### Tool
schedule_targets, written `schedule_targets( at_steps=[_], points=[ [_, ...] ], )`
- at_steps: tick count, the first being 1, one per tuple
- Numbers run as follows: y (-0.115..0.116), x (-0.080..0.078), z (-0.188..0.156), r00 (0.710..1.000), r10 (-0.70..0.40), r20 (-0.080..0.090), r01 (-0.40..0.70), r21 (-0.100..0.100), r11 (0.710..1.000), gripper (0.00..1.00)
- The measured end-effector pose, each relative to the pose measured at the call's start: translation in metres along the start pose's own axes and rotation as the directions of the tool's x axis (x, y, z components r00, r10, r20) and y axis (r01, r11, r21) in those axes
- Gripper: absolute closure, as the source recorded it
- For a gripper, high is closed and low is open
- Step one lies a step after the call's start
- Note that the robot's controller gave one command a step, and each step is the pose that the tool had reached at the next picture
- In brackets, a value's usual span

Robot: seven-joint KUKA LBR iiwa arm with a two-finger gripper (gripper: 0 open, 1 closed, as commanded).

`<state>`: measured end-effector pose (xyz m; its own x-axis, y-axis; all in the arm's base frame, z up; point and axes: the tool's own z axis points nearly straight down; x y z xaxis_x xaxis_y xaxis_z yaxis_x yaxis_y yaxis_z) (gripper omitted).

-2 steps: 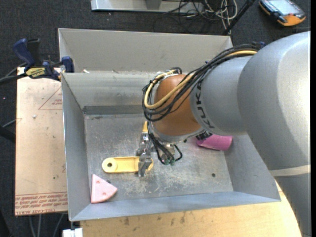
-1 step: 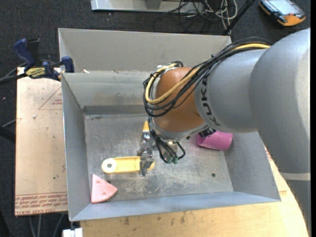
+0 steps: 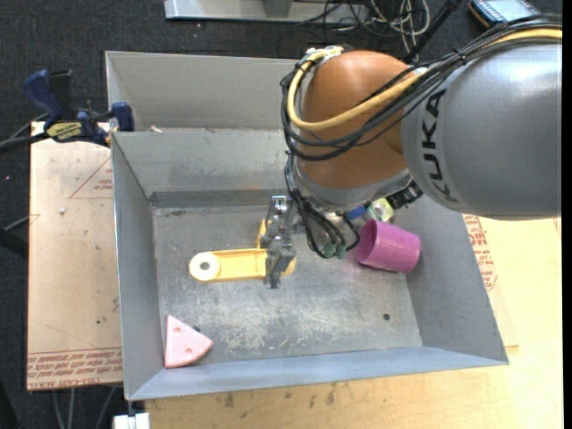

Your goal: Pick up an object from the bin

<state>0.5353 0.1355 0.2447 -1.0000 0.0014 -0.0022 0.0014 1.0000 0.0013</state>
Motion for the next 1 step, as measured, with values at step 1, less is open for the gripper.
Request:
schedule_targets(
  at_steps=[1],
  points=[
    [0.0, 0.0, 0.0, 1.0, 0.0, 0.0, 0.0, 0.0, 1.0, 1.0]
  ],
)
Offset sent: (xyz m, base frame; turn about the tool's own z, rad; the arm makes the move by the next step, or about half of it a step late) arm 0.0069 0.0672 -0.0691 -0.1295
